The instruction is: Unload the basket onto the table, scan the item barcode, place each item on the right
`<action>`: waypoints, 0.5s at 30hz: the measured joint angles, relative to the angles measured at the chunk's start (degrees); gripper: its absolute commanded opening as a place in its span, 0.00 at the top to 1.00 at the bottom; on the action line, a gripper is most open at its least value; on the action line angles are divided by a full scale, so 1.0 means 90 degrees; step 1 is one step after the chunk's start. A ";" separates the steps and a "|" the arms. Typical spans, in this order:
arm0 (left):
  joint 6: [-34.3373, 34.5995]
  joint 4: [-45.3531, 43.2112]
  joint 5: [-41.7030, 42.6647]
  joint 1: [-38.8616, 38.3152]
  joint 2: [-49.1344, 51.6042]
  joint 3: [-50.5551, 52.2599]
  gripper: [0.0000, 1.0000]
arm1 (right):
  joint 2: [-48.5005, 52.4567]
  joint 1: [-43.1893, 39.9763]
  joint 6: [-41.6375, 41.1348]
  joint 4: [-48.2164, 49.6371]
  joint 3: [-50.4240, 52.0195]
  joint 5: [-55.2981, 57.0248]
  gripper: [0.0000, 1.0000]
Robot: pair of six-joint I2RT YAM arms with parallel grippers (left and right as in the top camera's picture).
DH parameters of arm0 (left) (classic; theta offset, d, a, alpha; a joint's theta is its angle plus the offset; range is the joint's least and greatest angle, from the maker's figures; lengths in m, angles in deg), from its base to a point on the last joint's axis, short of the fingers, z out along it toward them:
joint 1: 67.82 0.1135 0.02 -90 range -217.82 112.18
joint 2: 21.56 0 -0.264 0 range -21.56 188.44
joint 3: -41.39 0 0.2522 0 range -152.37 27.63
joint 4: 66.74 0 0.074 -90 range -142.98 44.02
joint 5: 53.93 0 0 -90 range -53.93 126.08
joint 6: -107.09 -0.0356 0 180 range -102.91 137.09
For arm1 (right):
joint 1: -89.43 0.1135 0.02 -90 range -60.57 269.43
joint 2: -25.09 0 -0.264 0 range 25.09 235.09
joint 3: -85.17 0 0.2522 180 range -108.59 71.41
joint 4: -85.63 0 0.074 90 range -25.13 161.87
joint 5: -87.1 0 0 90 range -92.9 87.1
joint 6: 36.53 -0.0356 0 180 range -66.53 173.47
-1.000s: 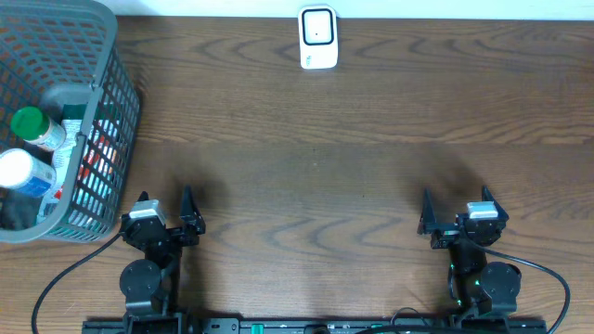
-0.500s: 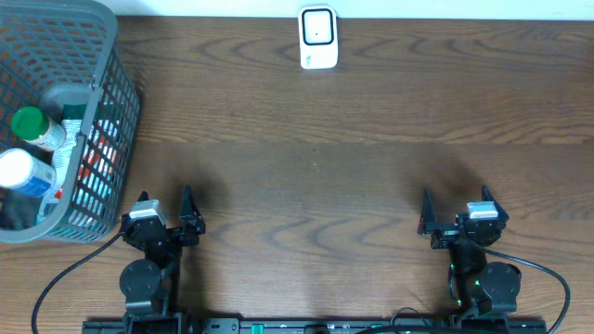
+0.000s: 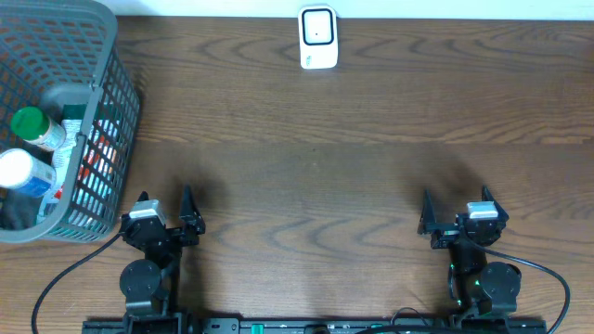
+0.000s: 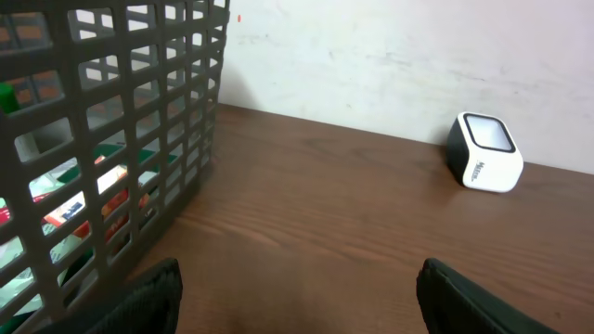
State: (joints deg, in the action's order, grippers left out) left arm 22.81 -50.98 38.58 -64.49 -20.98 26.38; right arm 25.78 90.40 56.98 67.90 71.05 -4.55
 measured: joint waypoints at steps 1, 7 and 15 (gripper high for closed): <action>0.0002 0.0012 0.0005 0.0000 0.0000 0.0000 0.19 | 0.0000 0.0000 0.0000 0.0000 0.0000 0.0000 0.01; 0.0027 0.0925 0.0134 0.0000 0.0000 -0.0362 0.19 | 0.0000 0.0000 0.0002 0.0000 0.0000 0.0000 0.01; 0.0420 0.2654 0.0330 0.0000 0.0187 -0.1275 0.20 | 0.0000 0.0000 0.0002 0.0002 0.0000 0.0000 0.01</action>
State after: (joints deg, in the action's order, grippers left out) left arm 26.59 -27.09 41.55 -64.49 -19.30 14.90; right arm 25.78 90.40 57.00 67.92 71.05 -4.55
